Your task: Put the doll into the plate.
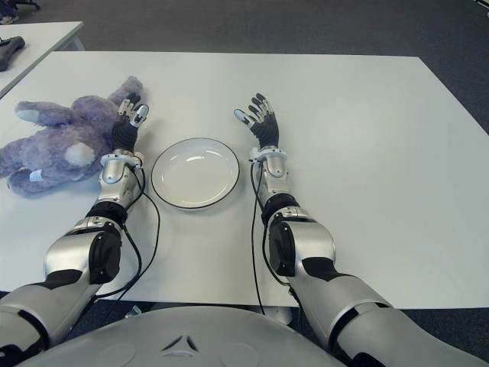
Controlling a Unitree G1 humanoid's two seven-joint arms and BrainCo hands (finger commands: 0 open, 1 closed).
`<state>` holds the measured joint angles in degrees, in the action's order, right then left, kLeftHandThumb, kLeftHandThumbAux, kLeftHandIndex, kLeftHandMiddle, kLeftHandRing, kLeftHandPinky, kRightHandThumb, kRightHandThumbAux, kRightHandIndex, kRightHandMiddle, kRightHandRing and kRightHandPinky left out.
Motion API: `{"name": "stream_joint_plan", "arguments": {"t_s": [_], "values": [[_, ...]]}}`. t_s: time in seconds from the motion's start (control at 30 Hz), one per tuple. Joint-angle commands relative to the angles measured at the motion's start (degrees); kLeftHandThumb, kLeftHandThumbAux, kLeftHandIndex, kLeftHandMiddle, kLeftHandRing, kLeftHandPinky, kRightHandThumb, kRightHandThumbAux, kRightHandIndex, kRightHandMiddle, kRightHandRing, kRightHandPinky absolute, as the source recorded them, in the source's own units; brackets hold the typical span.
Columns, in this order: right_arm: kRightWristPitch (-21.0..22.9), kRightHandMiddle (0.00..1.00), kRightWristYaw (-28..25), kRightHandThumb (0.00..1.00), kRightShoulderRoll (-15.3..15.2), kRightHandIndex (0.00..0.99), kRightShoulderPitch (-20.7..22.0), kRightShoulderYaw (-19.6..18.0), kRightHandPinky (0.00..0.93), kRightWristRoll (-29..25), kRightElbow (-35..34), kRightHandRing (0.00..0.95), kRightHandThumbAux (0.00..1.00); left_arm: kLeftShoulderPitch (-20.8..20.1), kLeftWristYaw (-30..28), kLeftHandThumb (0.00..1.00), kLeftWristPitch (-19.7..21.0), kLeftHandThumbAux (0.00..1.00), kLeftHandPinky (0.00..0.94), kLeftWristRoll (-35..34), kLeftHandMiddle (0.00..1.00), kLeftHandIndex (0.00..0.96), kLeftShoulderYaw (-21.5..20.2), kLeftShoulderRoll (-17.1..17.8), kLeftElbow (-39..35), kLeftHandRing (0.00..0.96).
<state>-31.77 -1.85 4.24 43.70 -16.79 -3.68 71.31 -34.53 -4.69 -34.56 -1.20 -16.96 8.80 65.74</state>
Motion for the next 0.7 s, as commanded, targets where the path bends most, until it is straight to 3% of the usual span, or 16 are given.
{"name": "stream_joint_plan", "arguments": {"t_s": [0.03,0.7], "values": [[5.97,0.118,1.37,0.000,6.16,0.096,-13.08,-1.18,0.126,-0.75,6.61,0.114,0.738,17.87,0.89,0.000,1.11,0.486,0.000,0.06,0.014,0.000,0.74,-6.05,8.70,0.000],[6.40,0.113,1.64,0.000,6.24,0.089,-13.11,-1.10,0.121,-0.68,6.63,0.110,0.754,18.29,3.37,0.000,-0.81,0.518,0.000,2.76,0.000,0.000,3.13,-4.96,8.30,0.000]]}}
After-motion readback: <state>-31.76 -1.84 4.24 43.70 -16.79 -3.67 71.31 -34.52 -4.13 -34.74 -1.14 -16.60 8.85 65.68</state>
